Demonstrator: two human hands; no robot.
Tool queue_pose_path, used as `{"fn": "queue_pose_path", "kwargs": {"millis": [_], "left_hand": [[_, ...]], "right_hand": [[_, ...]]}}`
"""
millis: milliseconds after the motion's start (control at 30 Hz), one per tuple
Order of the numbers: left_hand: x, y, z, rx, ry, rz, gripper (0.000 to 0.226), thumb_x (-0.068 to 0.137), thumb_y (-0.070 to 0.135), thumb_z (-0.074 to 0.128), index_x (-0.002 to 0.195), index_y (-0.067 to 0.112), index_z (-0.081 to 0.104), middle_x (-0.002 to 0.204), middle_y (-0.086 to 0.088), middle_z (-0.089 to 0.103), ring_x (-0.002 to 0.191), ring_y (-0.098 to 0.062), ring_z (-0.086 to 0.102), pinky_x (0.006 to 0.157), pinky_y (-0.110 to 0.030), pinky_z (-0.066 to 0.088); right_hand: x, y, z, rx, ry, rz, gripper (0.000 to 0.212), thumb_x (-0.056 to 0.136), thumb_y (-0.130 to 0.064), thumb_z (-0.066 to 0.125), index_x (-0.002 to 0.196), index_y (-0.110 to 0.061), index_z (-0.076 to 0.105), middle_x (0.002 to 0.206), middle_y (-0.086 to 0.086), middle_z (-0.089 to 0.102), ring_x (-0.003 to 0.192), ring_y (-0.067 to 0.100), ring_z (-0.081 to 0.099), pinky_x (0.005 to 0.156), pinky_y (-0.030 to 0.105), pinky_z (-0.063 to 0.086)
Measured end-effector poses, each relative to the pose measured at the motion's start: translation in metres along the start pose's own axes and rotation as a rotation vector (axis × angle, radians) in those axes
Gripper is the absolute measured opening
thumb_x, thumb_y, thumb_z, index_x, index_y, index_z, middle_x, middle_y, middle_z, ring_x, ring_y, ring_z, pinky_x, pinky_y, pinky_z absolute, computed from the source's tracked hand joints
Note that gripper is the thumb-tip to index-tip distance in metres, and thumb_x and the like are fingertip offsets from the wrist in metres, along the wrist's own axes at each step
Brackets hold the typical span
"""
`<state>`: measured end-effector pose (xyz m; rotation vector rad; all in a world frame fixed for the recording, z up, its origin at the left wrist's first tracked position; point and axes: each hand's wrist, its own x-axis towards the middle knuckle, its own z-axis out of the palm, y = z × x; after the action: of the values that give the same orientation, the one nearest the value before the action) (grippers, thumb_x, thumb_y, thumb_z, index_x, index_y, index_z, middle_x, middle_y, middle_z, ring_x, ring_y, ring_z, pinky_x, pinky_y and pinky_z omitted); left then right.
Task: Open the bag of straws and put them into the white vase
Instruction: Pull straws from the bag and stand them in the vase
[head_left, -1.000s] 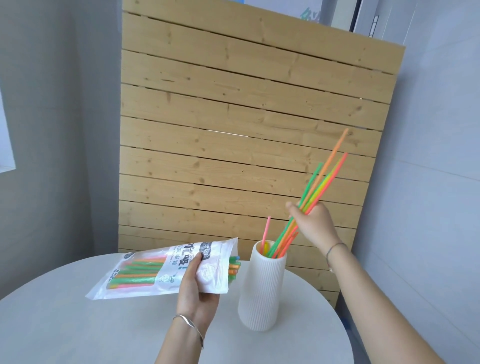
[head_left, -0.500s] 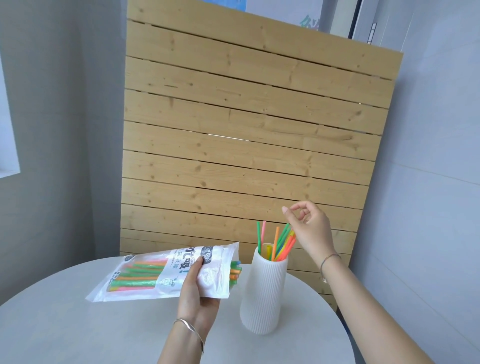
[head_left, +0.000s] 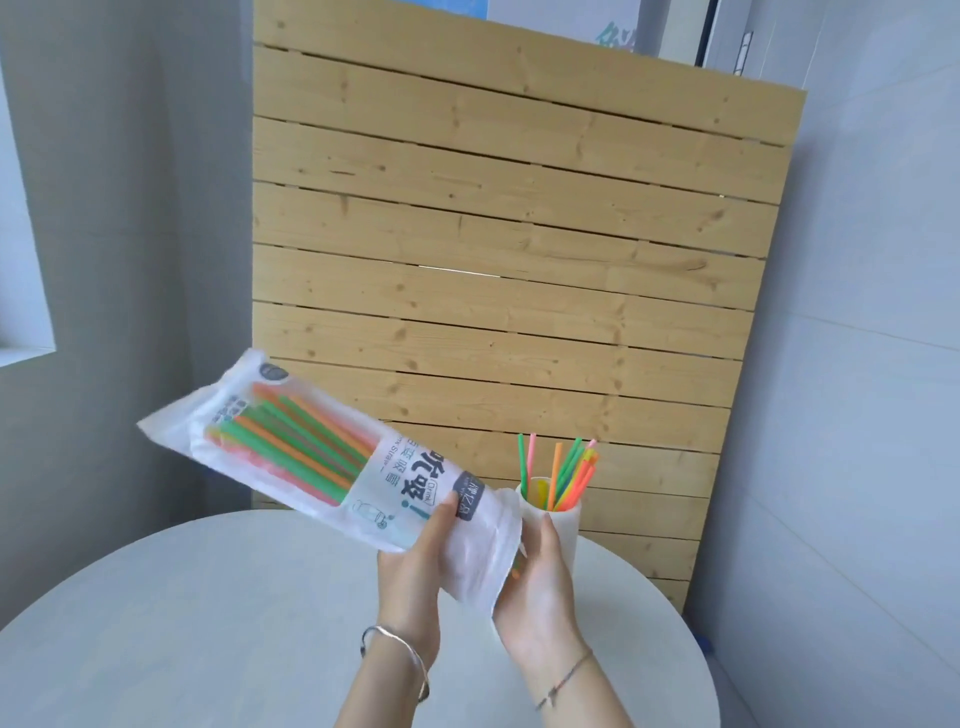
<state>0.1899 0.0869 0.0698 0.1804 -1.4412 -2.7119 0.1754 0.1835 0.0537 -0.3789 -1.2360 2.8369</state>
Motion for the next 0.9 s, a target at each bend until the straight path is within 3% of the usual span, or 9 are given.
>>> {"fn": "queue_pose_path", "kwargs": {"millis": [100,200,300,433,567,733,900], "left_hand": [[-0.006,0.004,0.004,0.119,-0.04,0.096,0.044,0.063,0.032,0.076,0.103,0.014,0.069,0.1,-0.003,0.077,0.097,-0.02,0.071,0.085,-0.033,0.054],[-0.006,0.004,0.002,0.151,-0.037,0.119,0.044,0.062,0.032,0.076,0.102,0.015,0.069,0.099,-0.003,0.077,0.096,-0.02,0.071,0.086,-0.035,0.055],[-0.001,0.003,-0.004,0.076,-0.004,0.084,0.043,0.069,0.029,0.078,0.107,0.012,0.069,0.104,-0.006,0.075,0.101,-0.024,0.069,0.092,-0.039,0.052],[0.007,0.002,-0.013,-0.102,0.025,-0.052,0.034,0.08,0.025,0.071,0.109,0.009,0.07,0.111,-0.008,0.073,0.102,-0.023,0.068,0.094,-0.038,0.05],[0.013,0.002,-0.018,-0.192,-0.018,-0.151,0.043,0.081,0.027,0.067,0.117,0.004,0.066,0.122,-0.015,0.067,0.114,-0.033,0.062,0.102,-0.048,0.045],[0.02,0.003,-0.023,-0.373,-0.019,-0.217,0.039,0.09,0.026,0.056,0.124,0.007,0.06,0.099,-0.01,0.073,0.081,-0.021,0.071,0.079,-0.036,0.052],[0.023,0.001,-0.026,-0.503,0.038,-0.26,0.02,0.092,0.021,0.055,0.106,0.01,0.062,0.064,-0.005,0.075,0.051,-0.014,0.071,0.044,-0.024,0.054]], "right_hand": [[0.001,0.004,-0.001,0.132,-0.049,0.092,0.059,0.08,-0.051,0.054,0.125,-0.013,0.06,0.128,0.018,0.061,0.12,0.037,0.057,0.107,0.053,0.038],[0.001,0.005,-0.001,0.16,-0.004,0.012,0.047,0.089,-0.04,0.048,0.12,-0.007,0.062,0.119,0.018,0.066,0.108,0.035,0.063,0.097,0.048,0.047],[-0.003,0.004,0.002,-0.039,0.054,-0.131,0.033,0.095,-0.034,0.042,0.105,-0.013,0.065,0.099,0.01,0.069,0.087,0.024,0.065,0.071,0.034,0.052],[-0.009,-0.003,0.006,-0.495,0.094,-0.372,0.023,0.097,-0.029,0.041,0.088,-0.013,0.055,0.081,0.006,0.062,0.071,0.016,0.057,0.059,0.023,0.045],[-0.007,-0.011,0.0,-0.662,-0.02,-0.496,0.012,0.093,-0.015,0.053,0.082,-0.009,0.054,0.066,0.001,0.057,0.051,0.006,0.047,0.048,0.015,0.035],[-0.003,-0.034,-0.011,-0.683,0.0,-0.654,0.017,0.092,-0.014,0.054,0.076,-0.013,0.055,0.049,-0.012,0.052,0.045,0.002,0.04,0.053,0.023,0.03],[-0.014,-0.054,-0.015,-0.362,0.185,-0.718,0.018,0.091,-0.022,0.057,0.076,-0.012,0.055,0.057,-0.002,0.041,0.04,0.005,0.029,0.04,0.019,0.025]]}}
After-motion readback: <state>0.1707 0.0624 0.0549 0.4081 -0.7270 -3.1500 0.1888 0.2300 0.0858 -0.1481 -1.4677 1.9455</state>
